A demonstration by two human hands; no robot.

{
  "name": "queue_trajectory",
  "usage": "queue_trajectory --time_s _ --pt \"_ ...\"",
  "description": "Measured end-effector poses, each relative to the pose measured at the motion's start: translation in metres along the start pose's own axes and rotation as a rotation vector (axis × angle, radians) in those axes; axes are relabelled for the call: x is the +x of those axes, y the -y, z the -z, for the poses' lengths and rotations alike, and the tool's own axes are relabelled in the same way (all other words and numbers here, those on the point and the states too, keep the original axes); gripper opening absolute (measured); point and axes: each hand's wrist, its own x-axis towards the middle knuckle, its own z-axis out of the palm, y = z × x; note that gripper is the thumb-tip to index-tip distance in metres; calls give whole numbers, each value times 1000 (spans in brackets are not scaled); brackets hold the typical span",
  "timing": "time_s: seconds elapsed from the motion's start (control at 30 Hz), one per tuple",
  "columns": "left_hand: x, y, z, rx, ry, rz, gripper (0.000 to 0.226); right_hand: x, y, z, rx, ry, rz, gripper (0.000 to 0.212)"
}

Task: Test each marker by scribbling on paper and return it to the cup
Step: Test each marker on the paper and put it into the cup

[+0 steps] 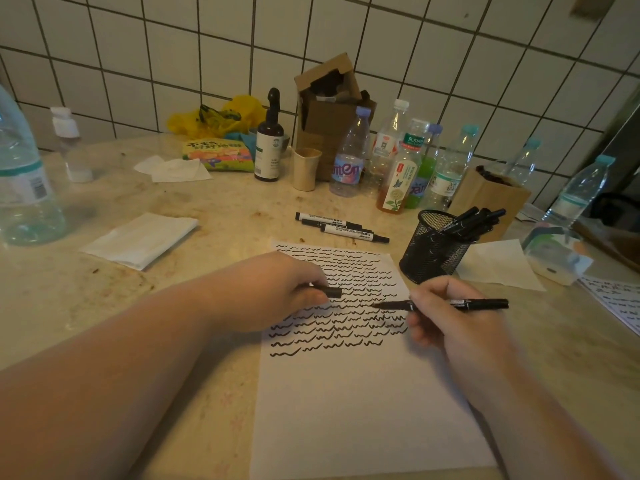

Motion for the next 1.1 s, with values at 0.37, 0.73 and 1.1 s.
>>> queue_trajectory --time_s 0.37,0.73,1.1 --pt "-2 -3 -1 -72 4 -55 21 -4 2 -6 83 178 48 24" --pt "-7 -13 -2 -88 161 -97 27 -13 8 -12 61 252 62 22" --pt "-3 -12 4 -257 -82 -53 17 -3 21 -5 -168 249 178 21"
